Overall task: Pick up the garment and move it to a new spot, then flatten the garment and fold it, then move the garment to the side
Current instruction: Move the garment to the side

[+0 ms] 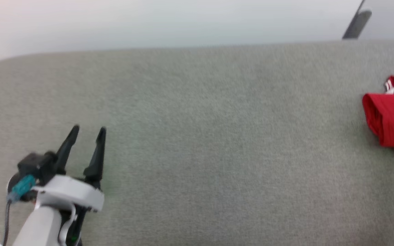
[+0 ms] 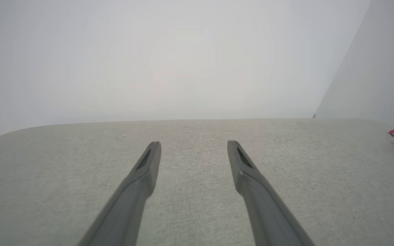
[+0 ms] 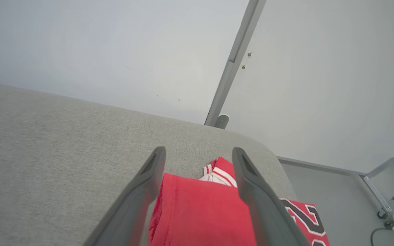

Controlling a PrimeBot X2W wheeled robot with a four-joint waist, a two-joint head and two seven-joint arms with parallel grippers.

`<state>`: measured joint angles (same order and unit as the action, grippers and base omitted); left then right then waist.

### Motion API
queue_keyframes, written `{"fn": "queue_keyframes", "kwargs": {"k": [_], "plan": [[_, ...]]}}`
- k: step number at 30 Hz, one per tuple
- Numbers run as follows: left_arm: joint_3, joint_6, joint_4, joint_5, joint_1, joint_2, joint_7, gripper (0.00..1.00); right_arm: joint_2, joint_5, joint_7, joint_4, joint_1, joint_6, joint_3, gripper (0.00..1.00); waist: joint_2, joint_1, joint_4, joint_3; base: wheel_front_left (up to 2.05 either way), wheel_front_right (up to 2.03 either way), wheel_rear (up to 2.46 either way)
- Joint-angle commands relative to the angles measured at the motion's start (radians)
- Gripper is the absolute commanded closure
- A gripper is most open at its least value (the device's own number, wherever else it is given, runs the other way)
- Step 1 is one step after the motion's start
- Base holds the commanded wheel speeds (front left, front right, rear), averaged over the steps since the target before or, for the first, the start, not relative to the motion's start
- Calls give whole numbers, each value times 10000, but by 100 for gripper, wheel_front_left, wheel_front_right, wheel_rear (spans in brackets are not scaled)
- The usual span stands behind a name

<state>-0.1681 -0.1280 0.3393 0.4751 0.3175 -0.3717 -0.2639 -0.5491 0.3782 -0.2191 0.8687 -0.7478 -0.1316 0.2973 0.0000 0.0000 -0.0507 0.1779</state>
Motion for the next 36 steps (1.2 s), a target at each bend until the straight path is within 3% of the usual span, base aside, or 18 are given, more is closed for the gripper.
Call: {"fn": "queue_keyframes", "kwargs": {"k": [1,7,18,28,36], "plan": [[69,-28,-18,-59,-169,9,3,0,66,95,-105,-57,229,20,-50,0,0,0,499,-786,0,0,0],[842,-26,-150,-252,-1179,112,4,0,467,-42,-437,-834,1744,21,-651,0,0,0,805,-1470,0,0,0],[1969,-26,-407,-374,-2481,285,4,0,1704,-1180,-459,-3600,4360,19,-2407,0,0,0,798,-2007,0,0,0],[1942,-27,-594,-178,-2982,196,3,0,2778,-1958,-461,-5512,6204,19,-3231,0,0,0,631,-2105,0,0,0],[1928,-27,-649,-168,-3230,248,4,0,3509,-2327,-462,-6284,7293,21,-3581,0,0,0,522,-2113,0,0,0]]}}
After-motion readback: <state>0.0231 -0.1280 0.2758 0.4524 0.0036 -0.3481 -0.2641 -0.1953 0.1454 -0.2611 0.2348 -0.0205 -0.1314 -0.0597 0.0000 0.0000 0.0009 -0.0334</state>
